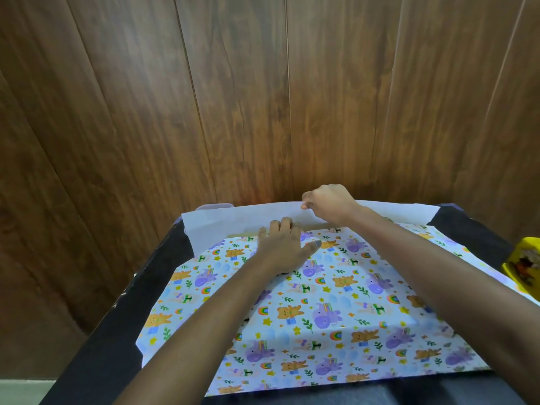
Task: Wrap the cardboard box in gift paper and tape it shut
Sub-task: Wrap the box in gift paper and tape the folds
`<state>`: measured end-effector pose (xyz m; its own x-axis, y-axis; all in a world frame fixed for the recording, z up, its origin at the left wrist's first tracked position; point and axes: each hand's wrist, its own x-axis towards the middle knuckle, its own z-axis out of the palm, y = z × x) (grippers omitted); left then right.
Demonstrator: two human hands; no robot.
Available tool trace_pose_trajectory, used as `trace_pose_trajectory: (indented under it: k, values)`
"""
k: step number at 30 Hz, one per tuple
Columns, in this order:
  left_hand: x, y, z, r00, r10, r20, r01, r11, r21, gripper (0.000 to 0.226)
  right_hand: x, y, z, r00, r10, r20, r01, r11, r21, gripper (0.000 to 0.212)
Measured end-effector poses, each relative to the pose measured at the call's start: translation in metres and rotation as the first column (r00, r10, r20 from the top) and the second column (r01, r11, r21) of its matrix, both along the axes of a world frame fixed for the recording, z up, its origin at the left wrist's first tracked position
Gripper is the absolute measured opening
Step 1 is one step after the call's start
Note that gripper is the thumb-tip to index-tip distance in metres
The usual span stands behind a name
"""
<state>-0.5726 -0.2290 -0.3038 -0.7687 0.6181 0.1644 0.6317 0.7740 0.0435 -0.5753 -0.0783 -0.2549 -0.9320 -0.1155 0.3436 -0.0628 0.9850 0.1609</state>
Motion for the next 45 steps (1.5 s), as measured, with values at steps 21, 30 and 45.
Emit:
trace_pose_trajectory:
  k: [21, 30, 45]
  values:
    - [0.024, 0.002, 0.007, 0.988, 0.091, -0.125, -0.099, 0.993, -0.062, 0.064, 0.060, -0.006, -0.026, 0.995, -0.009, 0.095, -0.001, 0.994, 0.107, 0.027]
    - [0.014, -0.030, 0.012, 0.981, 0.044, 0.191, -0.010, 0.984, -0.176, 0.058, 0.078, 0.000, -0.027, 0.969, 0.080, 0.233, 0.018, 0.921, -0.389, 0.027]
    - [0.023, -0.071, 0.013, 0.917, 0.364, 0.165, -0.319, 0.915, -0.249, 0.070, 0.071, 0.001, -0.033, 0.810, -0.252, 0.530, 0.422, 0.877, -0.229, 0.070]
